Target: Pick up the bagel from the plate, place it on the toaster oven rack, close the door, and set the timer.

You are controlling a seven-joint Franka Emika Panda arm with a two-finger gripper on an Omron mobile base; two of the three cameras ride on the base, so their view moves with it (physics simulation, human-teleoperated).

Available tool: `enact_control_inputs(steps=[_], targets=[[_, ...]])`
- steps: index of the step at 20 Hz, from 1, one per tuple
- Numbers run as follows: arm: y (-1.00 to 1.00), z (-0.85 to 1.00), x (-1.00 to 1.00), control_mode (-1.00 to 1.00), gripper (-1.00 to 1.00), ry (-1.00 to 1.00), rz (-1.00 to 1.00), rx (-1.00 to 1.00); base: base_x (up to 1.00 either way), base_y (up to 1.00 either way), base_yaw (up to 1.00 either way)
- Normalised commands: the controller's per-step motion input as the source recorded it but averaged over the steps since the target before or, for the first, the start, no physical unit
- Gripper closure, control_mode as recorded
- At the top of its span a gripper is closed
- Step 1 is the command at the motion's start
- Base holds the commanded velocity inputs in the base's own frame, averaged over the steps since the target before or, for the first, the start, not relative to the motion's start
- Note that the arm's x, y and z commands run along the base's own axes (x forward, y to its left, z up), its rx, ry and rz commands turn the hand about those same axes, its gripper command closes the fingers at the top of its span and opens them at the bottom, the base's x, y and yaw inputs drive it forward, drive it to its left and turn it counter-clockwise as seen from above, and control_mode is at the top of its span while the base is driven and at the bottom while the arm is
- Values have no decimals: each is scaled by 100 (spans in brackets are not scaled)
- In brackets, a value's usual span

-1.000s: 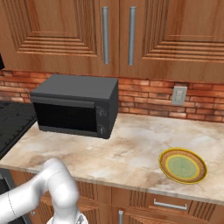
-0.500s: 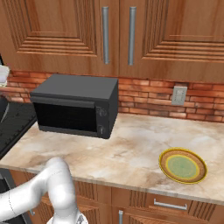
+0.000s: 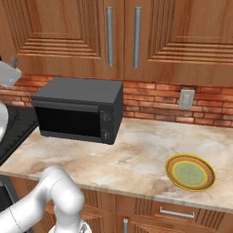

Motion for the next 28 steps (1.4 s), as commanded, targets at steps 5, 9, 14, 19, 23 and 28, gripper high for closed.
enact_control_inputs(steps=[5, 9, 14, 19, 23, 28], targets=[[-4, 8, -24, -100, -100, 2, -3, 68, 0, 0, 0], [-13, 29, -17, -100, -100, 20, 0, 82, 0, 0, 0], [-38, -8, -14, -100, -100, 18, 0, 80, 0, 0, 0], [-49, -85, 0, -100, -100, 10, 0, 64, 0, 0, 0], [-46, -100, 0, -100, -100, 0, 0, 52, 0, 0, 0], [-51, -96, -14, -100, -100, -13, 0, 50, 0, 0, 0]])
